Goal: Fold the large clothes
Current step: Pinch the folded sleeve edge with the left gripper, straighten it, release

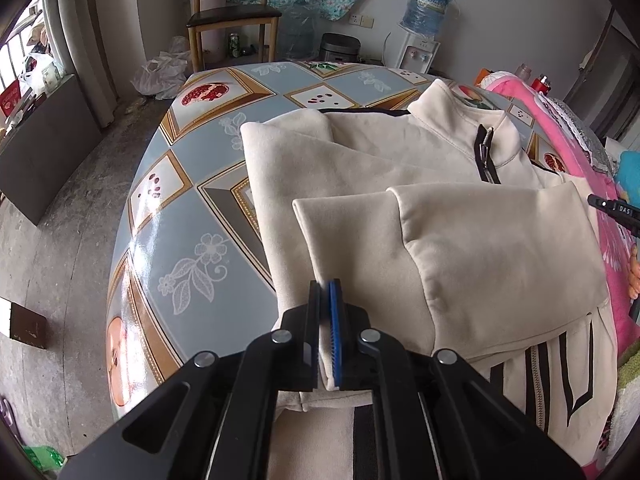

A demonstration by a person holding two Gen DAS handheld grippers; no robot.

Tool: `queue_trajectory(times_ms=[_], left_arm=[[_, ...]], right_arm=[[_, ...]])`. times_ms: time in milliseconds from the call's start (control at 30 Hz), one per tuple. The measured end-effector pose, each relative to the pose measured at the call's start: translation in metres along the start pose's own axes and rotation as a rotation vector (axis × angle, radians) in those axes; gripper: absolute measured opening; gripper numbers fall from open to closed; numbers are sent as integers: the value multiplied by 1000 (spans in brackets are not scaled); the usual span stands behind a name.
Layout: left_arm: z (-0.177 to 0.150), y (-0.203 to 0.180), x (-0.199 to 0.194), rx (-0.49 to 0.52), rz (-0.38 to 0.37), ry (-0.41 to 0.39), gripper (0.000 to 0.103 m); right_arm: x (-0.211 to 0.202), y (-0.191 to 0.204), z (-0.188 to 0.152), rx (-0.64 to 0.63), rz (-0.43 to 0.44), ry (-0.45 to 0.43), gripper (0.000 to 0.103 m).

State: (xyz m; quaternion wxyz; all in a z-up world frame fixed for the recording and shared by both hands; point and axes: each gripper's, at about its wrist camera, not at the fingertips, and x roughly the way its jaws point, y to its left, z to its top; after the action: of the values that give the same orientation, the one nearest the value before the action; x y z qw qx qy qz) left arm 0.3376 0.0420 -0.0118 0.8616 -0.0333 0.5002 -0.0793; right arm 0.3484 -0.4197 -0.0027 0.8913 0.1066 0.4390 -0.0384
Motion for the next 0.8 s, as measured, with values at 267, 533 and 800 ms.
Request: queue_trajectory(times_ms=[267, 533, 800], left_arm=[[-3, 2, 1, -17, 6, 11, 5], [6, 19, -27, -87, 26, -112, 8], [16, -22, -28, 34, -107, -97, 14]], right_arm=[[31, -18, -15, 40, -61, 43, 5], [-41, -8, -10, 1, -61, -119, 41], [-61, 82, -57, -265, 151, -32, 55]])
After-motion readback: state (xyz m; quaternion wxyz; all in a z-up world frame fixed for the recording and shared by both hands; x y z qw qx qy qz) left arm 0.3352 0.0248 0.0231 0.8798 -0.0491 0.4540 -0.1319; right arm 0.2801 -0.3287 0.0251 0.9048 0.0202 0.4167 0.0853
